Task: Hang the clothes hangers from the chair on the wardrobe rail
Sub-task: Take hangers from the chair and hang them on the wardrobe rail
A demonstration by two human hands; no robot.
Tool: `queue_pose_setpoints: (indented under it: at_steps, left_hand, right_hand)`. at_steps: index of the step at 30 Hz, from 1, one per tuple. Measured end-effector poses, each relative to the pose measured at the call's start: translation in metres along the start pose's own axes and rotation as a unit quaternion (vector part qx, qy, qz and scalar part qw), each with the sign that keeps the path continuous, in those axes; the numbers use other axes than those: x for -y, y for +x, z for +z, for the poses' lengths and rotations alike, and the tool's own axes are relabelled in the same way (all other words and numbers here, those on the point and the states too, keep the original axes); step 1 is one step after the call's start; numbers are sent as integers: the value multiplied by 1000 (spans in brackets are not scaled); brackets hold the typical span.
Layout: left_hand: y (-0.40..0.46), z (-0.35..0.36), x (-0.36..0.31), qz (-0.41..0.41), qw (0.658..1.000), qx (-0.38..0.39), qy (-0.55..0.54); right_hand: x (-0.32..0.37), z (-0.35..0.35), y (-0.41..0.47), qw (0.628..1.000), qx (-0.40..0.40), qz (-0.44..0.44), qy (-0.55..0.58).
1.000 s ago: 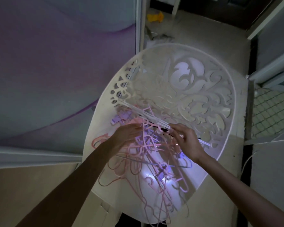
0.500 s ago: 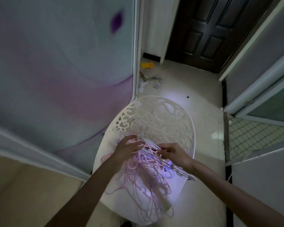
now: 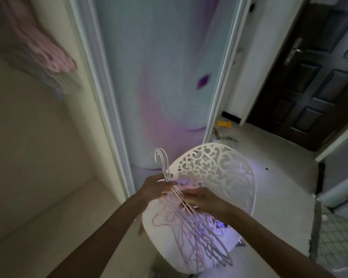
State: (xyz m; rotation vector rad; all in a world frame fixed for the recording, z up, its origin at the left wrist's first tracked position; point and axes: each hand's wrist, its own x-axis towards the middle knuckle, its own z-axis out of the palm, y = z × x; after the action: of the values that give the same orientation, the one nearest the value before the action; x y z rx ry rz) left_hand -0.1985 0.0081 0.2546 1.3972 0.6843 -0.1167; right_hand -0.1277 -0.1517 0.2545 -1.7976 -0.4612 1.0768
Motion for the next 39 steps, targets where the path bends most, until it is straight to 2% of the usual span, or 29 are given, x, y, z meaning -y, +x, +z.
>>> queue_pose_setpoints:
  at_steps: [7,12,15,20,27,34,39]
  left_hand:
    - [-96,-91,-2,55,994,-94,-12]
    - [-135,-163,-11,85,990,-111,16]
    - [-152,-203,-22,94,981,-161,48]
    - [-163,-287,-38,103,968,-227,8]
    - [-164,-404,-71,131,955,-261,-42]
    - [-155,-463,-110,139,950,-278,-43]
    - [-137,-490,-138,148,940,-303,-49]
  right_hand:
    - [52,89,-11,992,118,-35,-1]
    - [98,148,-2,991,113,-51,-39]
    - [126,182,11,988,117,-71,-69]
    - [176,242,39,990,69,-106,-59]
    - [240,308,86,983,-36,-178,-20]
    - [315,334,112,968,-94,-232,-24]
    - [380,352,163,946,-150,-270,-94]
